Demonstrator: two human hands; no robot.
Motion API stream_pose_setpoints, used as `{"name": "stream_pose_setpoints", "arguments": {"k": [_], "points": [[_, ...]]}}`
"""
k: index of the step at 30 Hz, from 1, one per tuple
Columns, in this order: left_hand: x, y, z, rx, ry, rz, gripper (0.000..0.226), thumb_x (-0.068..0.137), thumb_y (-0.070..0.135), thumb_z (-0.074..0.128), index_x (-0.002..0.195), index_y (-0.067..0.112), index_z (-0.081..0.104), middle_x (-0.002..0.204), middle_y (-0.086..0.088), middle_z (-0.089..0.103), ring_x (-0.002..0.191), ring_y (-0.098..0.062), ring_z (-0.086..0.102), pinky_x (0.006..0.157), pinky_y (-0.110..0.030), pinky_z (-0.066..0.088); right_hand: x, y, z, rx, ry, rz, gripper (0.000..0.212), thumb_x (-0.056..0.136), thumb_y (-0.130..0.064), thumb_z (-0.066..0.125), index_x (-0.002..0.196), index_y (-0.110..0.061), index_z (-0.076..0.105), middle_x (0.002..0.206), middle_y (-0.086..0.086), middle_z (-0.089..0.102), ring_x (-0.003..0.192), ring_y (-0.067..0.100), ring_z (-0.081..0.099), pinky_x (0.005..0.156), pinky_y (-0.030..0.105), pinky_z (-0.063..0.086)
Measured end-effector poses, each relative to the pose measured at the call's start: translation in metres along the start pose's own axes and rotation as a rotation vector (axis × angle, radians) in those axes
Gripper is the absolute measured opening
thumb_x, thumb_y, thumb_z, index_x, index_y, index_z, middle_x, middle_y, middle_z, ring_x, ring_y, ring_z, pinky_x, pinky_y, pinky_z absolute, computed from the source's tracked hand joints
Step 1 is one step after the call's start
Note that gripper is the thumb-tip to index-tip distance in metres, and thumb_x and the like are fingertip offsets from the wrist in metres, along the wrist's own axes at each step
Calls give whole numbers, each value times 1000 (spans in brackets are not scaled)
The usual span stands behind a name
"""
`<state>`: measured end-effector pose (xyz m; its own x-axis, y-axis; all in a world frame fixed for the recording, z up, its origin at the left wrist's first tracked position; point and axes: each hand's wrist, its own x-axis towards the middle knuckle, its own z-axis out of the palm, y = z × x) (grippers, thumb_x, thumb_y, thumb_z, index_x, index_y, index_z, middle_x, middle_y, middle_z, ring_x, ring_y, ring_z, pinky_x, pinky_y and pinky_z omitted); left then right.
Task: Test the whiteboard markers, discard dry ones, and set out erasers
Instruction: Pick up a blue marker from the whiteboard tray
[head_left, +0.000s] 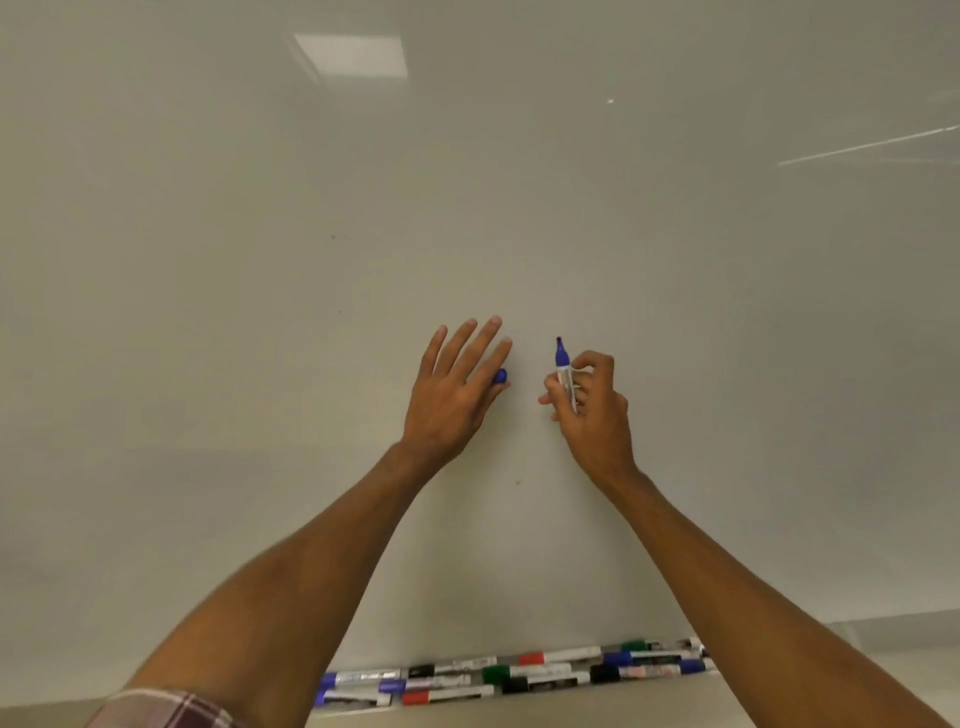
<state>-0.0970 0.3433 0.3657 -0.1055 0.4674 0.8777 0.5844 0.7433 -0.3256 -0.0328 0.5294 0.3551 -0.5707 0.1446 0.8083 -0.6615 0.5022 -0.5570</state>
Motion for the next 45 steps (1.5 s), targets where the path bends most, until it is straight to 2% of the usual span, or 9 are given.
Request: {"name": "stream_pose_setpoints", "arguments": {"k": [5,9,13,20,24,28,34,37,45], "points": [[90,-14,-5,113,65,32,49,102,33,47,145,9,43,154,-14,35,144,-33,28,118,-51,20,59,-9,-23,3,84,-195,6,95,-19,55,98,-15,54,88,6,64,70,14,68,59,22,56],[135,-25,-5,182,40,-53,53,104,36,41,150,14,34,158,-11,27,147,-33,19,120,-51,12,95,-12,-35,-67,128,-345,25,94,-12,50,117,-8,58,102,8,65,78,16,62,66,20,53],[145,-30,2,191,-9,-103,54,105,41,25,151,12,30,159,-10,25,147,-32,18,120,-48,7,117,-16,-42,-164,150,-437,39,78,-13,65,115,-8,54,97,-3,58,74,14,56,65,19,50],[143,-37,15,232,45,-94,54,106,41,25,153,13,26,160,-7,22,149,-28,14,121,-50,11,143,-21,-38,-38,269,-399,33,86,-37,62,101,-10,50,84,2,58,67,12,54,63,20,47],[142,-37,18,253,87,-85,54,106,39,27,153,13,26,160,-6,22,149,-28,14,120,-50,13,158,-19,-33,48,349,-377,10,96,-24,48,100,-16,50,73,9,59,62,21,58,57,35,52],[142,-37,20,269,95,-77,54,106,38,31,153,13,26,160,-6,21,149,-28,14,120,-51,14,169,-13,-32,113,378,-289,14,93,-15,54,103,-9,46,75,16,61,62,27,60,56,29,53],[142,-38,20,272,104,-73,53,106,38,27,153,12,27,160,-8,23,149,-29,15,120,-51,13,164,-8,-26,-23,343,-394,11,94,-13,54,91,-3,50,67,6,52,53,12,49,49,20,43],[142,-38,21,276,107,-67,53,106,38,28,152,12,29,159,-8,25,148,-29,17,120,-51,14,149,5,-29,-154,241,-490,18,93,-20,51,93,-3,53,65,7,52,49,18,50,48,24,44],[142,-39,22,268,135,-65,51,107,38,30,150,11,35,157,-9,30,146,-31,22,119,-52,18,102,29,-23,-179,346,-373,18,89,-20,49,82,-5,52,61,4,50,48,18,48,47,25,42]]}}
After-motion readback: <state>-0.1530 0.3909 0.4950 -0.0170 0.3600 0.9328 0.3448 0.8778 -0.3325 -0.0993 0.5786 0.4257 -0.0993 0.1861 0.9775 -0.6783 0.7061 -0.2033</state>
